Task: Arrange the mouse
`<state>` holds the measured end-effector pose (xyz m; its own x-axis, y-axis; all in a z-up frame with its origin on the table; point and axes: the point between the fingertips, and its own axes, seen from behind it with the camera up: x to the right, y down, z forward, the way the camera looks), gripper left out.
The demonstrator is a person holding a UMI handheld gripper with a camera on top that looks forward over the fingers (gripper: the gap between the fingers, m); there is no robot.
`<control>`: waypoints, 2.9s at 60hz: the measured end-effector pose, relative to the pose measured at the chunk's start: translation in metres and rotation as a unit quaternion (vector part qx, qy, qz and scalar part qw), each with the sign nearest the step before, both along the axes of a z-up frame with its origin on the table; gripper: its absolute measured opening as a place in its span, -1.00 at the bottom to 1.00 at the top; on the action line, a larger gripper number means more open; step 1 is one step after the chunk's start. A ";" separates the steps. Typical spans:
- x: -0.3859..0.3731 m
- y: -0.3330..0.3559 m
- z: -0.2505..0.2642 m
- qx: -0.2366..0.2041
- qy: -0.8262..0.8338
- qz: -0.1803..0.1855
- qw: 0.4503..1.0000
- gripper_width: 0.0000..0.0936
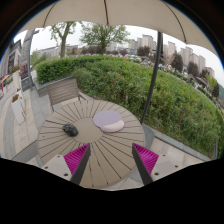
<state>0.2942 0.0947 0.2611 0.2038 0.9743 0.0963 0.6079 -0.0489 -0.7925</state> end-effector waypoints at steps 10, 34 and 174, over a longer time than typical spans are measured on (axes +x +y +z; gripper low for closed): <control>-0.006 -0.018 -0.019 -0.006 -0.009 0.020 1.000 0.83; -0.050 -0.154 -0.085 -0.053 -0.025 0.094 0.994 0.83; -0.371 -0.125 -0.212 -0.016 -0.047 0.040 0.998 -0.16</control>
<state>-0.0772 -0.0300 0.0486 0.1168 0.9900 0.0791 0.6828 -0.0222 -0.7303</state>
